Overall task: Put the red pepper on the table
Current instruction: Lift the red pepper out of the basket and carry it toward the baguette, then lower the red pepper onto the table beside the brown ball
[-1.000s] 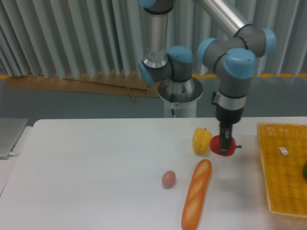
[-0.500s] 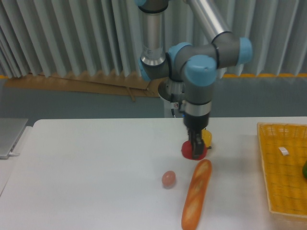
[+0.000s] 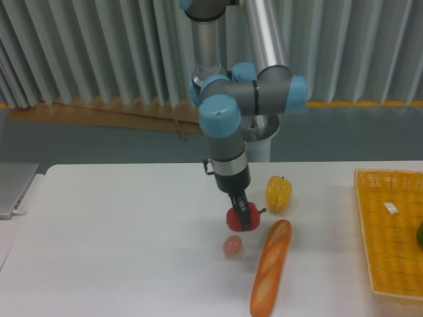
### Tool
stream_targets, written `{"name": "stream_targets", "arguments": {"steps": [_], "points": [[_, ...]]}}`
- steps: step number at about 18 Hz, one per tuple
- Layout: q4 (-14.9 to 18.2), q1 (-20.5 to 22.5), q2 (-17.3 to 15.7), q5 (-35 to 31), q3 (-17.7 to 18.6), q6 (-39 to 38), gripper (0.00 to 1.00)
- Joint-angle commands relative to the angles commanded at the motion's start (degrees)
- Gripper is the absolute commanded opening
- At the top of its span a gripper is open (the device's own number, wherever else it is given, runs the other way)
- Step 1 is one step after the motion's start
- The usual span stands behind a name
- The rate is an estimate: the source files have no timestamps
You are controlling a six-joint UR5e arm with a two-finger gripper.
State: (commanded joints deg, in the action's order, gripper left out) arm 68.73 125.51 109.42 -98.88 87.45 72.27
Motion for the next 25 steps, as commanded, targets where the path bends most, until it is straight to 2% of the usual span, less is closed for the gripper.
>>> {"name": "stream_targets", "arguments": {"steps": [6,9,16,25], "points": [[-1.4,-3.3,2.9,-0.9,-1.5,-5.6,0.42],[-1.7,-5.2,4.4,-4.5,-2.2,-8.1,0.42],[-4.0,-6.1,8.4,-5.9,-2.6,-11.9,0.42],[-6.0,-6.5,10.9,-6.6,-2.9,-12.1,0.42]]}}
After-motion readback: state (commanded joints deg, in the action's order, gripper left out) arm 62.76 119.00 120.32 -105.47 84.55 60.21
